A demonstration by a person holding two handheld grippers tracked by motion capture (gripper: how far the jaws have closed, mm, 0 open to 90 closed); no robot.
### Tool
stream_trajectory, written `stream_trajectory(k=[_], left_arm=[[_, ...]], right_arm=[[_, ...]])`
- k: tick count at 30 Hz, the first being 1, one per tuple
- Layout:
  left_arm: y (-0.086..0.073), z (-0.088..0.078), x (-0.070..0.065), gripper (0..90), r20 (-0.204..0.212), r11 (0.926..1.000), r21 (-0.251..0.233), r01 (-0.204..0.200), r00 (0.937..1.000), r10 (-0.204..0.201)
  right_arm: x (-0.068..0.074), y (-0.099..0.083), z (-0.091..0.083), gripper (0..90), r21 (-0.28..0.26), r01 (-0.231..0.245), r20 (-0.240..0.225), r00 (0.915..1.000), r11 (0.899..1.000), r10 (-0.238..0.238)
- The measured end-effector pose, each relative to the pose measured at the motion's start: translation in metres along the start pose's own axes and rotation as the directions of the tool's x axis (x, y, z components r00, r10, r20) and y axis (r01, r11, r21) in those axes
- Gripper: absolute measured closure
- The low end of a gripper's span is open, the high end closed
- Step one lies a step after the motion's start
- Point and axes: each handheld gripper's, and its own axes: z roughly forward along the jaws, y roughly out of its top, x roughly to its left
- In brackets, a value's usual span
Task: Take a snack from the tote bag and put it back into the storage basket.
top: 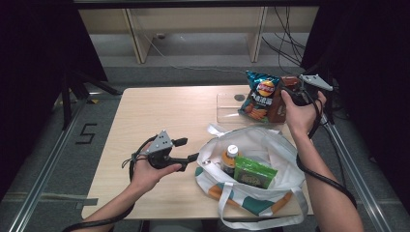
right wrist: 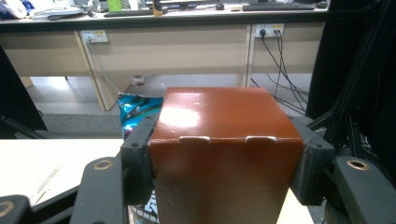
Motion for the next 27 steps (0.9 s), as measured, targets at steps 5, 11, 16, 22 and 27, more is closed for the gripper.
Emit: stream_trajectory(k=[5,11,16,22,27], left_arm=[[0.0,0.001,0.0,29.4,0.001,1.0,-0.001,0.001,1.0,-0.001],[0.0,0.001,-0.001,29.5,0.002,1.0,0.001,0.002,1.0,-0.002],[0.0,0.001,-0.001,29.5,0.002,1.0,0.0,0.003,1.0,-0.003],[0.0,0.001,-0.001,29.4,0.003,1.0,0.0,0.0,1.0,0.0],[0.0,0.0,0.0,29.4,0.002,1.0,-0.001,0.0,1.0,0.0]], right_arm=[[0.0,-0.002,0.002,38.8,0.017,-0.015,0.0,0.9999,1.0,0.015],[-0.003,-0.003,0.002,38.8,0.022,0.002,-0.005,1.0,1.0,-0.002],[-0.003,-0.004,0.003,38.7,0.028,-0.009,-0.002,1.0,1.0,0.009],[-0.002,-0.007,0.005,38.7,0.05,-0.004,-0.001,1.0,0.999,0.004],[-0.003,-0.015,0.009,38.6,0.052,0.022,0.002,0.9997,0.998,-0.022]])
